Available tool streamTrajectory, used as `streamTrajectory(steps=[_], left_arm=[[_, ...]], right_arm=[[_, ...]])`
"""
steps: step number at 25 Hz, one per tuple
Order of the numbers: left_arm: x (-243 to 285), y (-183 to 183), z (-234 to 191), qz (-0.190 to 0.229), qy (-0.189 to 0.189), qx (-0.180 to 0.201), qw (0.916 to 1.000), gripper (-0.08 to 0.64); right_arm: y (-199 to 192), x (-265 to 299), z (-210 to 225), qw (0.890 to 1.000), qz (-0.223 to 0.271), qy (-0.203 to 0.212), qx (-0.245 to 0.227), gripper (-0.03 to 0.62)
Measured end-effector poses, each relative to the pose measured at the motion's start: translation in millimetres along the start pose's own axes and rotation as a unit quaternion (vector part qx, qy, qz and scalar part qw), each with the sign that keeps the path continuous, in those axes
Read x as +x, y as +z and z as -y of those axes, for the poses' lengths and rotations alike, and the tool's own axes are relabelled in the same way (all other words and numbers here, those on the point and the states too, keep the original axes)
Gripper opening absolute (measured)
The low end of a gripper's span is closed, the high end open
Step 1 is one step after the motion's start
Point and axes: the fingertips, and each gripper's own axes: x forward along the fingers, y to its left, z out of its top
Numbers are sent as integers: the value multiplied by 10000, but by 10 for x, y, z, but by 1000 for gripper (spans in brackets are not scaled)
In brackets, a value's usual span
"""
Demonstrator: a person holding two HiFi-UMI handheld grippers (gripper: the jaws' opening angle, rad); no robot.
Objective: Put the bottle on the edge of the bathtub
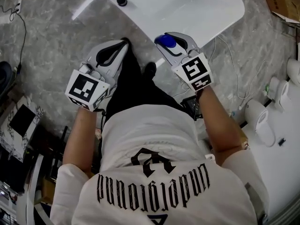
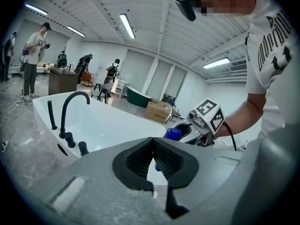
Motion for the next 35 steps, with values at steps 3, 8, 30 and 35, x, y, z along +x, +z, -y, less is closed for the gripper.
streamTrajectory(steps=[3, 8, 30, 35], left_arm=[[138, -132, -80, -163, -85, 9, 9998, 8], [293, -291, -254, -305, -188, -28, 9994, 8], [625, -693, -472, -614, -295, -300, 9972, 8], [589, -713, -508, -620, -254, -337, 9972, 8]], right_arm=[[-180, 201, 93, 9998, -186, 9, 68, 155], [-414, 512, 252, 9991, -409, -85, 102, 153], [-1027, 1224, 443, 9931, -1135, -210, -216, 155], [-1052, 1254, 410, 9924, -1173, -157, -345, 155]])
